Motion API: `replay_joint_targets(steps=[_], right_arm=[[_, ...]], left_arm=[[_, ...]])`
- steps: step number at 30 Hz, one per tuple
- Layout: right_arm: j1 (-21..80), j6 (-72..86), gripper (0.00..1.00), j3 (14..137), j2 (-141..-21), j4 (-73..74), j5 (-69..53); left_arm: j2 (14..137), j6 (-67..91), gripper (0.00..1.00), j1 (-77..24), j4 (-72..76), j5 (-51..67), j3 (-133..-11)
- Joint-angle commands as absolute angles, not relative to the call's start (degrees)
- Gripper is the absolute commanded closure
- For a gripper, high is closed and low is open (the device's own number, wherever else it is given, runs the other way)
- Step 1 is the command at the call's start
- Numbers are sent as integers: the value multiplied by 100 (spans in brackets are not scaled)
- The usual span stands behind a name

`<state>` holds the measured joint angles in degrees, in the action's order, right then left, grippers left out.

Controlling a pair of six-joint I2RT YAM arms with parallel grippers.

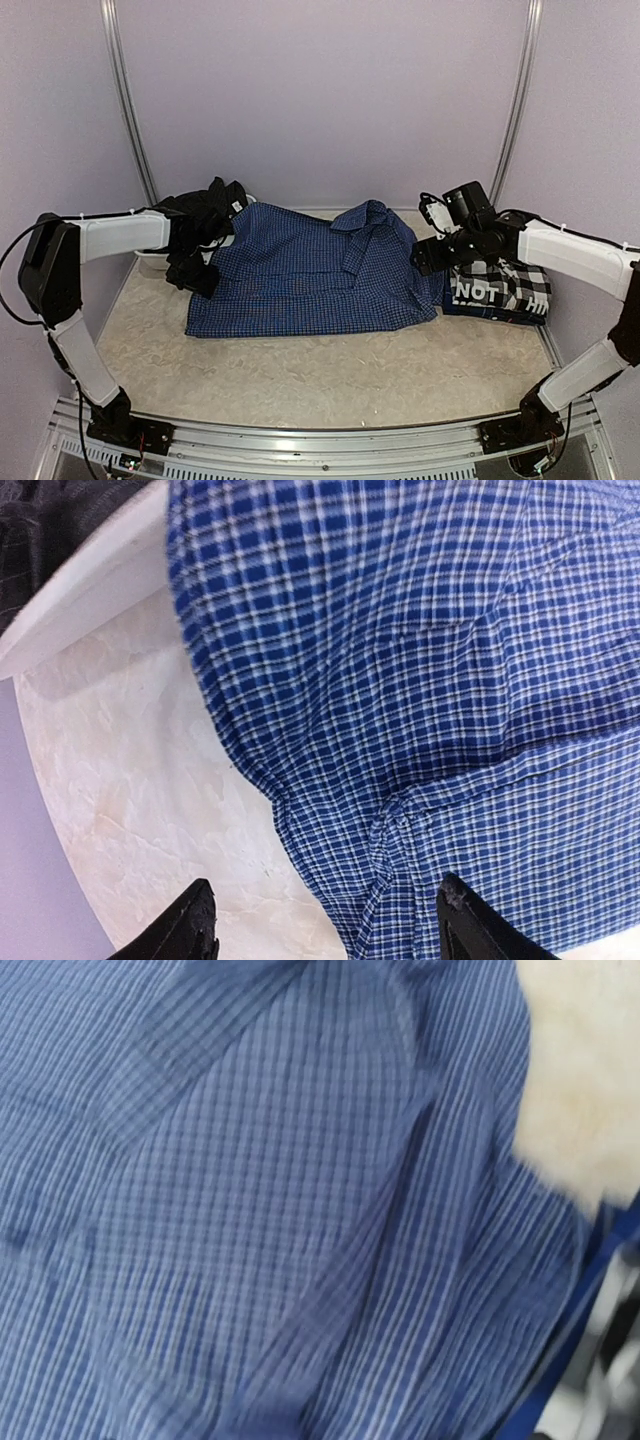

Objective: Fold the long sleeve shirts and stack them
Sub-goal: Fold the flattened shirt at the center of the board, then smooth out the 1/3-folded shirt at the center of the board.

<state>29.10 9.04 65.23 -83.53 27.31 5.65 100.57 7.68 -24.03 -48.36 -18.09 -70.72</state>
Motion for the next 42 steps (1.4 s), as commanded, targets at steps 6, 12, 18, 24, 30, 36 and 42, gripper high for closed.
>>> replay_joint_targets(steps=[6,12,18,24,30,36,42], right_arm=[[3540,1939,25,4791,-7178,2662,1040],[3607,2046,30,4442,-7582,2386,1112],[3621,2013,33,4549,-8100,2139,1240],[3615,2103,40,4799,-8482,2407,1753],[3605,2118,48,5158,-8609,2831,2385],[3587,2047,49,5401,-8725,3253,2854],[3547,2030,51,5421,-8739,3461,2996]], left_arm=[[8913,1350,22,-2912,-3709,-905,-6760],[8626,2116,19,-3344,-2309,-140,-5742],[8859,2402,18,-3489,-1436,-40,-5027],[9176,2430,18,-3480,-1164,-175,-4756],[9400,2516,18,-3327,-935,-354,-4433],[9414,2566,20,-3120,-805,-438,-4077],[9349,2549,21,-3012,-799,-527,-3846]])
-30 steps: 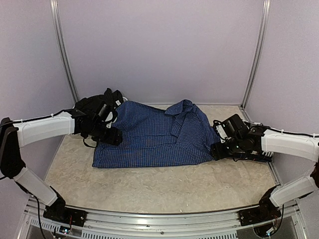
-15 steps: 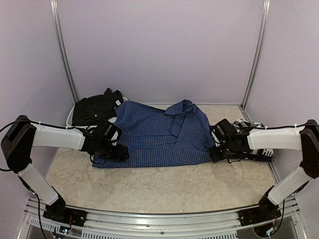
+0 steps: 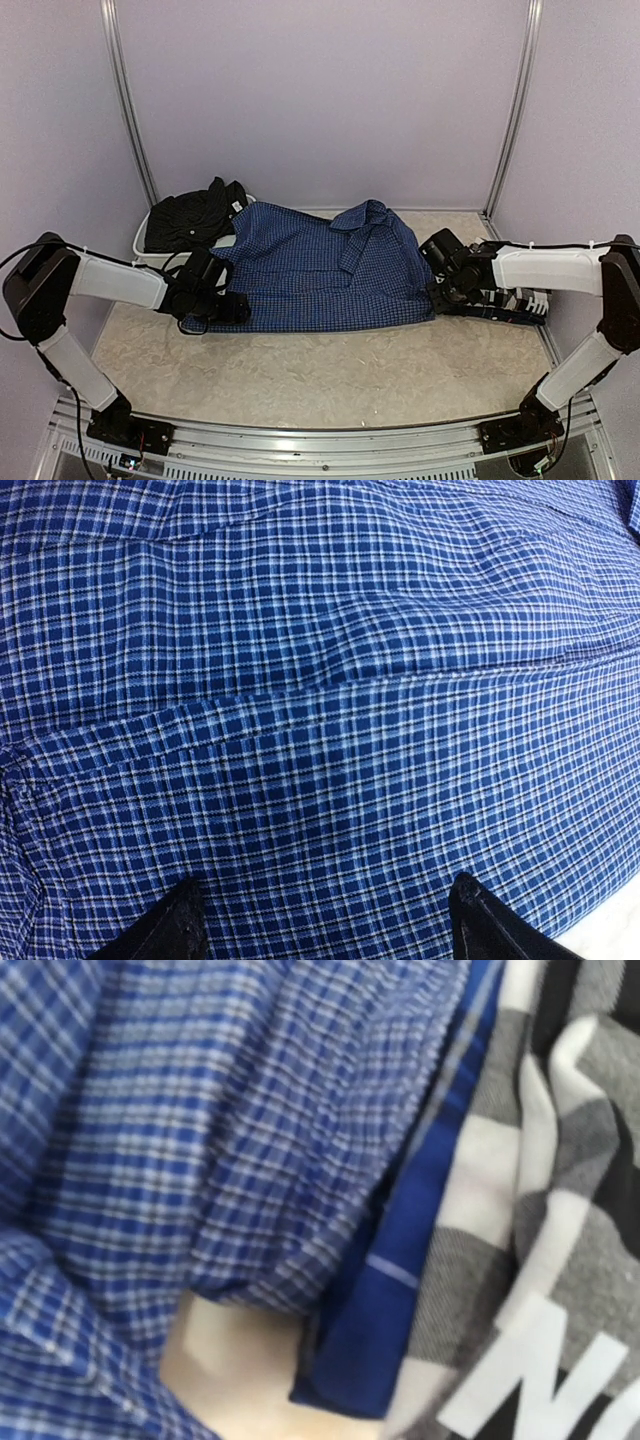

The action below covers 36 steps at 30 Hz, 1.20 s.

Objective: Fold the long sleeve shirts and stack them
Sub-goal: Smooth out the 1/3-folded shirt at the center of the board.

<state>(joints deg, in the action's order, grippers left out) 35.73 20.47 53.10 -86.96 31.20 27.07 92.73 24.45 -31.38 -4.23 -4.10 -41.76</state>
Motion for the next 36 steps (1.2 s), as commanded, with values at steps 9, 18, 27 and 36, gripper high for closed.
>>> replay_joint_targets(steps=[9,18,27,36], right_arm=[[3461,2078,51,5361,-8435,3831,3161],[3615,2234,50,4767,-7894,3054,1670],[3884,2829,40,3911,-7536,1925,840],[3879,3032,42,3983,-8323,1459,1108]], left_arm=[[9080,2675,21,-2999,-765,-631,-3541],[8963,2742,21,-3073,-747,-599,-3462],[9058,2711,21,-3141,-744,-587,-3571],[9043,2716,21,-3199,-756,-606,-3612]])
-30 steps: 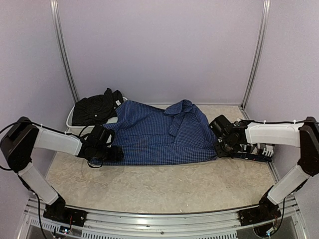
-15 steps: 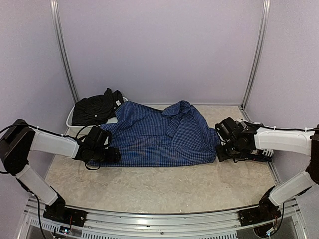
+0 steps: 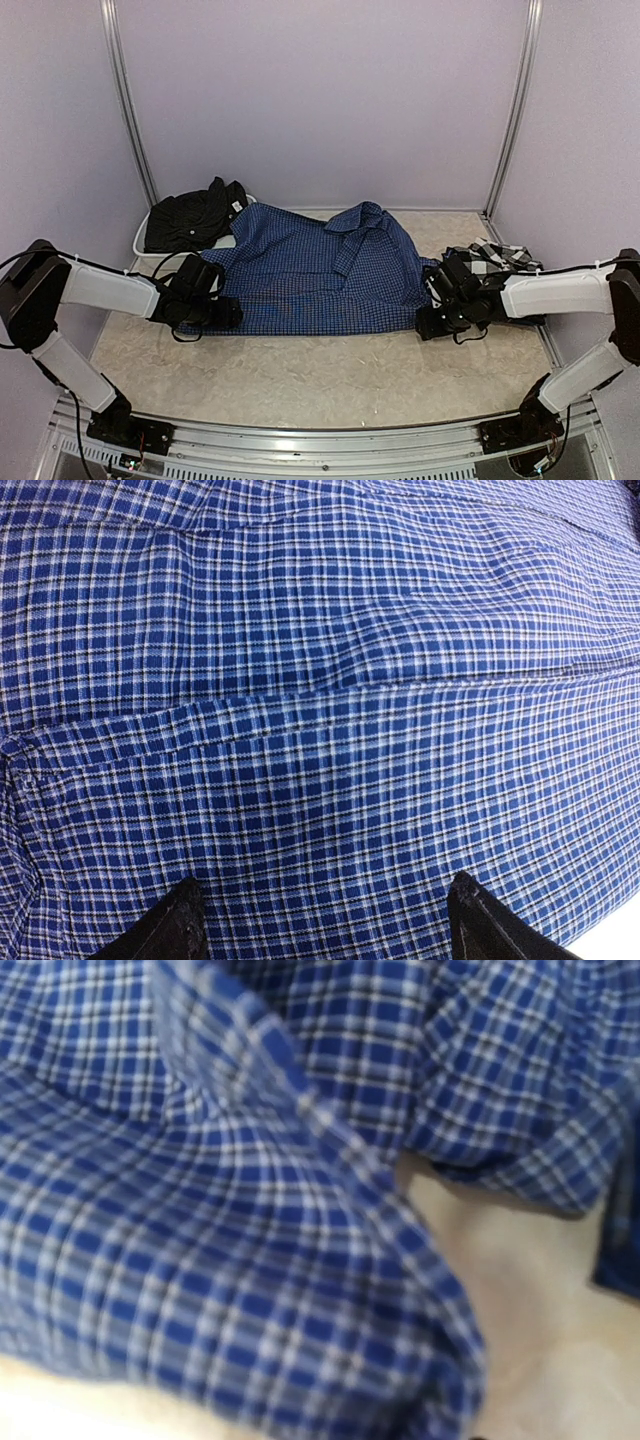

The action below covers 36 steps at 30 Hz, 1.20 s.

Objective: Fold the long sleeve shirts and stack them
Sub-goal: Smooth out the 1/3-folded shirt at the center of the board.

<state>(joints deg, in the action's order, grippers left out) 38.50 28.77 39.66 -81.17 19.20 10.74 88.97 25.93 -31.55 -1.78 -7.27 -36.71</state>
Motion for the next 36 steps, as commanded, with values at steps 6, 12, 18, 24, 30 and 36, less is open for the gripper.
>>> replay_joint_targets(steps=[6,12,18,24,30,36], right_arm=[[3872,3151,45,4017,-8438,1338,1411],[3751,3230,49,4075,-8614,1274,1630],[3646,3205,52,4191,-8899,1447,1841],[3535,3181,56,4207,-8815,1778,2158],[3414,3235,59,4221,-8595,2268,2462],[3225,3296,60,4193,-8301,2536,2586]], left_arm=[[9061,2694,21,-3199,-740,-598,-3612],[9071,2713,21,-3199,-721,-614,-3572],[9003,2755,21,-3184,-738,-657,-3505],[8888,2781,21,-3108,-782,-719,-3410],[8792,2854,22,-3033,-756,-721,-3300],[8739,2907,22,-3015,-773,-710,-3231]])
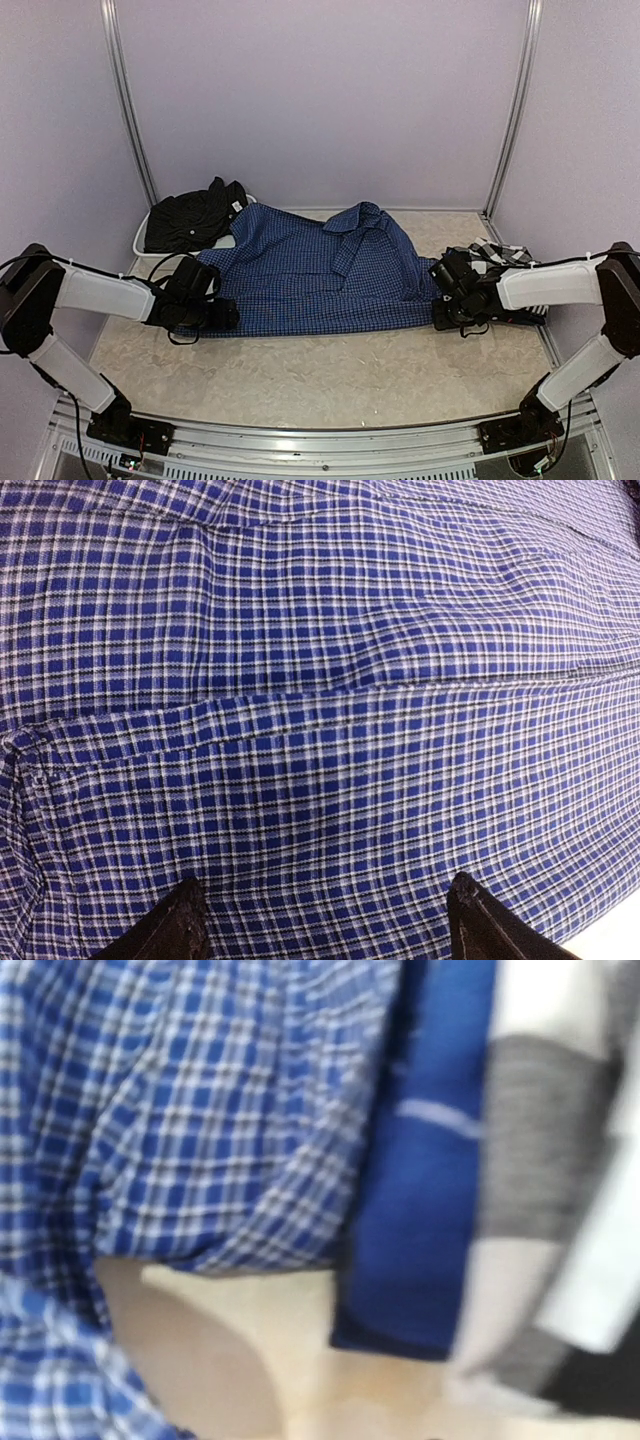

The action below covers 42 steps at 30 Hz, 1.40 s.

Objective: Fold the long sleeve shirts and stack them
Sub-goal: Smooth out the 1/3-folded shirt at the center of the board, then move the 1/3-folded shirt to the center of the board.

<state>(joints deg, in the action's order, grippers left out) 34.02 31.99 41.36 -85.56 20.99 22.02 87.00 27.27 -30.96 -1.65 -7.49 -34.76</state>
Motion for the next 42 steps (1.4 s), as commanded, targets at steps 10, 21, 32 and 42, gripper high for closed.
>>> replay_joint_targets(steps=[10,21,32,42], right_arm=[[3141,3182,59,4192,-8018,2840,2714],[3335,2353,50,4018,-7510,1805,1212],[3565,1916,52,5421,-8997,1058,529],[3701,1561,61,6502,-10321,988,105]], left_arm=[[8751,2918,22,-3040,-798,-704,-3217],[8689,2986,22,-3162,-800,-671,-3146],[8131,3325,21,-3348,-891,-728,-2806],[8015,3383,21,-3482,-964,-753,-2831]])
